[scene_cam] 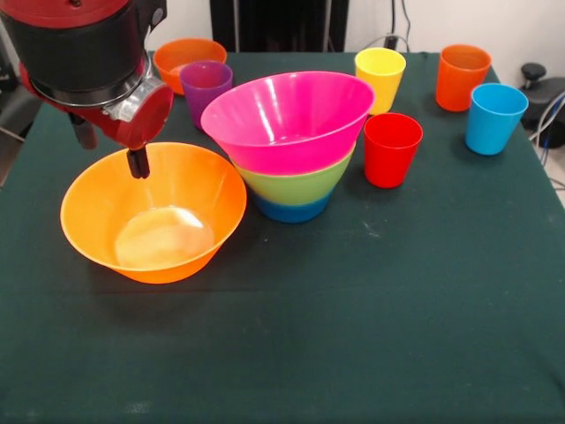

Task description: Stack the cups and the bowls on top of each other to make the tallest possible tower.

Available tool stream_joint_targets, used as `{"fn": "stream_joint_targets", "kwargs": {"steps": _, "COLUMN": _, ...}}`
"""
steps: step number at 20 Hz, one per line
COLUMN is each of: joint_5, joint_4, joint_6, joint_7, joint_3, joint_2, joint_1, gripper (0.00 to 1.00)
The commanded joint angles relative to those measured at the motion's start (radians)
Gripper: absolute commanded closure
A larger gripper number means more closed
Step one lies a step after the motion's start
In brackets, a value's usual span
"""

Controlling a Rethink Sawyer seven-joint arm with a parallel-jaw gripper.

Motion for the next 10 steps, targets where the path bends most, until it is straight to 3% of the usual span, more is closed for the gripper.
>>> {"fn": "stream_joint_targets", "kwargs": {"steps": 1, "joint_5": -0.062, "joint_4": -0.098, "joint_6": 0.11, "joint_7": -0.323, "joint_3": 0.088, "joint_2": 0.061, "joint_1": 0.016, "gripper": 0.0}}
{"fn": "stream_joint_targets", "kwargs": {"steps": 10, "joint_5": -0.047, "joint_4": -0.078, "joint_6": 0.031, "joint_7": -0.342, "joint_3": 0.071, "joint_2": 0.089, "joint_1": 0.012, "gripper": 0.0}}
